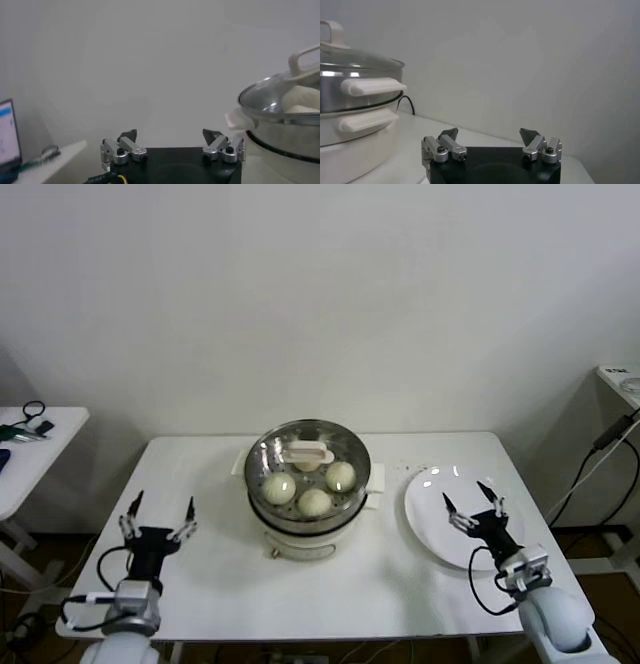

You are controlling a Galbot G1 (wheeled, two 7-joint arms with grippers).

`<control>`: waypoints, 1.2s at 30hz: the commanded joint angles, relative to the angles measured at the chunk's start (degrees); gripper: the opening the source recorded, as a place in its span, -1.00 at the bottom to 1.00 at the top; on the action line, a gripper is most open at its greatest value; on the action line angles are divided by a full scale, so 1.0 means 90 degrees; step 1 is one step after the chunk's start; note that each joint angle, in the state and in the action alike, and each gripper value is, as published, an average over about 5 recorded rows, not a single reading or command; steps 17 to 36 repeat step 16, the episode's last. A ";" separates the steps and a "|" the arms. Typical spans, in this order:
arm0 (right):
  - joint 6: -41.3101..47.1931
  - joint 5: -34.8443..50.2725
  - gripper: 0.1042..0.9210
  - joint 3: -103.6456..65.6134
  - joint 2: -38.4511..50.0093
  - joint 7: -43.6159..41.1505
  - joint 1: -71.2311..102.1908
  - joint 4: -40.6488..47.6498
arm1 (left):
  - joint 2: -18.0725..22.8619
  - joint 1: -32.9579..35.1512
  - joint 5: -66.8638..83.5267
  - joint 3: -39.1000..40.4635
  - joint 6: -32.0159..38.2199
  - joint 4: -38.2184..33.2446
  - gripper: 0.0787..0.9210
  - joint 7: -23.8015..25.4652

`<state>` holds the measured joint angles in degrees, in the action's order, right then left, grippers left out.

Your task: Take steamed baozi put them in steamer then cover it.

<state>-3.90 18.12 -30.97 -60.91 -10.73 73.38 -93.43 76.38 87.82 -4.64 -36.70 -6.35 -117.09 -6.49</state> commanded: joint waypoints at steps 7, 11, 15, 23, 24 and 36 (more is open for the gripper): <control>-0.0278 0.0120 0.76 -0.0223 -0.0107 -0.0055 0.0357 -0.0141 | 0.0541 0.0292 0.1213 -0.0468 0.1316 0.0634 0.77 0.0123; -0.0271 0.0113 0.76 -0.0230 -0.0112 -0.0054 0.0340 -0.0148 | 0.0537 0.0329 0.1194 -0.0475 0.1324 0.0576 0.77 0.0189; -0.0264 0.0105 0.76 -0.0237 -0.0127 -0.0053 0.0334 -0.0156 | 0.0539 0.0362 0.1183 -0.0509 0.1335 0.0519 0.77 0.0213; -0.0262 0.0104 0.76 -0.0238 -0.0129 -0.0053 0.0333 -0.0158 | 0.0539 0.0367 0.1181 -0.0514 0.1336 0.0512 0.77 0.0215; -0.0262 0.0104 0.76 -0.0238 -0.0129 -0.0053 0.0333 -0.0158 | 0.0539 0.0367 0.1181 -0.0514 0.1336 0.0512 0.77 0.0215; -0.0262 0.0104 0.76 -0.0238 -0.0129 -0.0053 0.0333 -0.0158 | 0.0539 0.0367 0.1181 -0.0514 0.1336 0.0512 0.77 0.0215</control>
